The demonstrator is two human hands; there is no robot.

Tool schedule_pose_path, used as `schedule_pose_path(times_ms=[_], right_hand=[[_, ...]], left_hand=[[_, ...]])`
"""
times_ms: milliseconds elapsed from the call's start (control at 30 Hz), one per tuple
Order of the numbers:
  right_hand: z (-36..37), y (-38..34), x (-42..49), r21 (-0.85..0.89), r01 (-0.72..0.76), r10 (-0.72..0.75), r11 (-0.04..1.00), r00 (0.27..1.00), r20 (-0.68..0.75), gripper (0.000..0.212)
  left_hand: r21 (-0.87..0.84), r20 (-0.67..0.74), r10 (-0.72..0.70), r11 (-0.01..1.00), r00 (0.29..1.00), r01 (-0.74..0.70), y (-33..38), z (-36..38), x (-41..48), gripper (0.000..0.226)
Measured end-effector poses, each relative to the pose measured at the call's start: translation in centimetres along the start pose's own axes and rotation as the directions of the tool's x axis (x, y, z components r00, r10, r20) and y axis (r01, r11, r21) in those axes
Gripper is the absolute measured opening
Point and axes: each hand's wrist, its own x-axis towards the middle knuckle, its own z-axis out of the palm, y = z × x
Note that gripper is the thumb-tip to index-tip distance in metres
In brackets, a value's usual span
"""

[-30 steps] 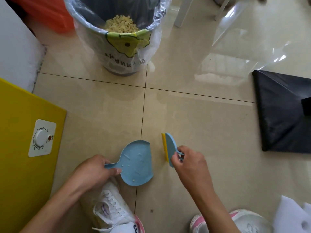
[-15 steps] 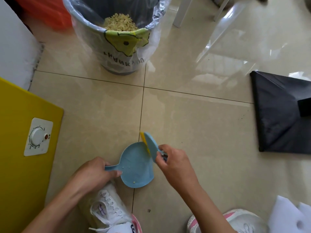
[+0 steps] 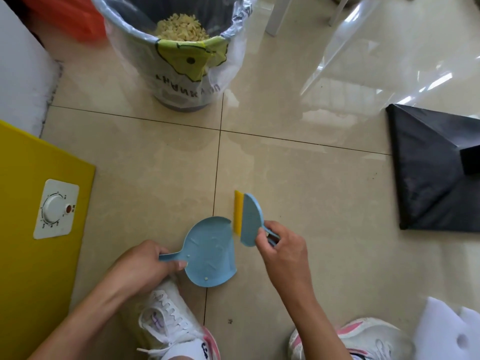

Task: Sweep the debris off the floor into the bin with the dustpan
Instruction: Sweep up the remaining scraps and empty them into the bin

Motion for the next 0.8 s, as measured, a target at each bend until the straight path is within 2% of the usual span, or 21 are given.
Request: schedule_pose_path(times_ms=[67, 133, 200, 333, 433, 633, 733, 800], right_hand=[[0.0, 0.1, 0.1, -0.019, -0.021, 0.021, 1.0, 1.0, -0.008, 0.014], [0.7, -0.2, -0.4, 0.005, -0.024, 0.024, 1.0, 0.996, 0.086, 0.013], [0.7, -0.6, -1.0, 0.018, -0.008, 0.006, 1.0, 0.994, 0.114, 0.012], [-1.5, -0.1, -0.3, -0.037, -0.007, 0.004, 0.999, 0.998, -0.066, 0.013], [-3.1, 0.1, 0.4, -0.044, -0.048, 0.041, 0.998, 0.987, -0.154, 0.015], [-3.2, 0.2, 0.7, -0.082, -0.09, 0.082, 0.993, 0.992, -0.098, 0.015], [-1.4, 0.3, 0.6, -0.24, -0.044, 0.027, 0.97, 0.997, -0.074, 0.015], [0.6, -0.1, 0.3, -0.364, 0.009, -0.017, 0.931, 1.0, -0.019, 0.018]], left_hand=[[-0.003, -0.004, -0.002, 1.0, 1.0, 0.002, 0.2, 0.0, -0.1, 0.044], [-0.006, 0.007, 0.002, 1.0, 1.0, -0.002, 0.4, -0.1, -0.2, 0.044], [-0.006, 0.014, 0.016, 1.0, 1.0, -0.016, 0.5, -0.3, -0.4, 0.045], [-0.016, -0.01, 0.032, 0.999, 0.999, -0.032, 0.1, -1.7, -0.4, 0.028], [-0.042, -0.028, 0.067, 0.997, 0.997, -0.068, 0.1, -4.4, -0.7, 0.025], [0.005, -0.012, 0.037, 0.999, 0.999, -0.037, -0.2, -8.1, -0.3, 0.019], [0.081, -0.015, 0.008, 0.997, 1.0, -0.007, -0.1, -7.4, 0.4, 0.03], [0.08, -0.01, -0.009, 0.997, 1.0, 0.01, 0.3, -6.5, 0.9, 0.028]])
